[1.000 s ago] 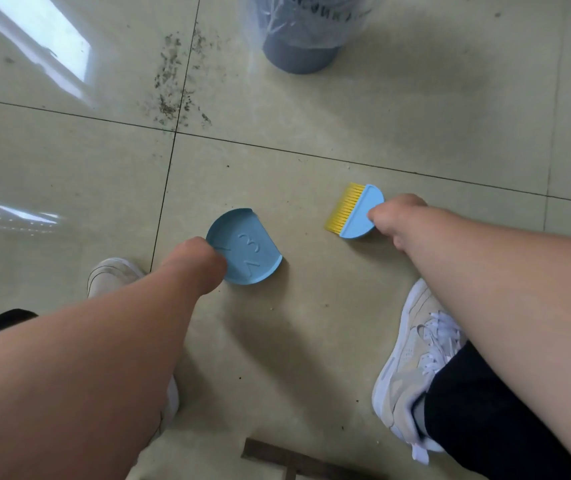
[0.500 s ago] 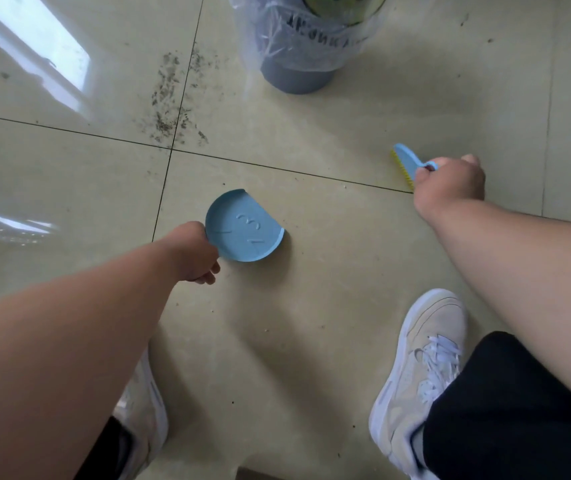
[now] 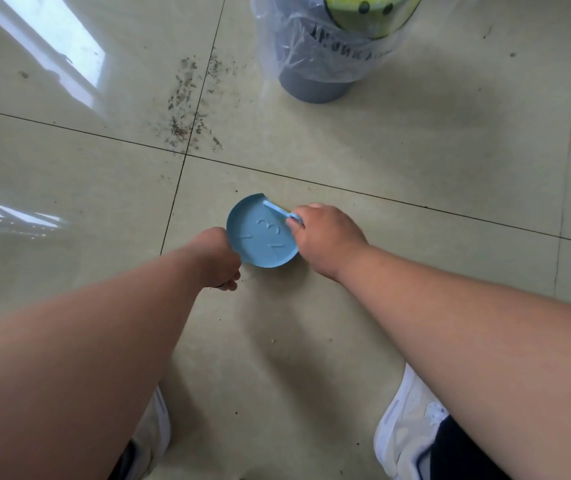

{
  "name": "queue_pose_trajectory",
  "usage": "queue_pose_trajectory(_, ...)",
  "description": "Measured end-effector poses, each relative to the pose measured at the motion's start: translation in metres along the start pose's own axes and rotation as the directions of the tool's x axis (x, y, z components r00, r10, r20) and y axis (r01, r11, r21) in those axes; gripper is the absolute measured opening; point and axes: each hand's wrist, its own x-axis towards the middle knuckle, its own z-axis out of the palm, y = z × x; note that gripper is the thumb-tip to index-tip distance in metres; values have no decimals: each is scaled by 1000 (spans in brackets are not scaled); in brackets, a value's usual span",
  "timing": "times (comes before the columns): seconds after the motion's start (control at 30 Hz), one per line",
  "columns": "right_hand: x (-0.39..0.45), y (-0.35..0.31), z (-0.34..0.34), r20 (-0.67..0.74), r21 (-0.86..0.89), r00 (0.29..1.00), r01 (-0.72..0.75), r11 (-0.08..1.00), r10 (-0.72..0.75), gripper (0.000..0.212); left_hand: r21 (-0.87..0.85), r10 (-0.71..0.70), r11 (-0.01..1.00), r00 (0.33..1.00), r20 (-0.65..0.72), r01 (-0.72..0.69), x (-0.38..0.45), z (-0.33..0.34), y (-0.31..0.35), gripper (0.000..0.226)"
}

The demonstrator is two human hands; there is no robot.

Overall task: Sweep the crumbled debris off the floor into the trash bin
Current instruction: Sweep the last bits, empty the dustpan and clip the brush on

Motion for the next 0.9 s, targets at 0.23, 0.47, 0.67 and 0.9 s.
queue_pose_trajectory(0.23,29,52,-50,-298,272,906,-222,936,301,28,-28,22,999,1000,-17,-22,-4,-3,-5,17)
queue_pose_trajectory(0.47,21,169,-77,-441,141,703,-560,817,558,31,-27,40,999,998,-45,-42,-1,-3,-21,15)
queue_pose_trajectory(0.67,17,115,-32,-315,61,868,-385,921,384,34,-33,45,998,998,-37,-47,3,-5,-21,13)
queue_pose_trajectory(0.9,-19,-10,25,-111,99,993,40,994,-29,22,-69,39,997,998,-58,-43,-7,2,-10,19)
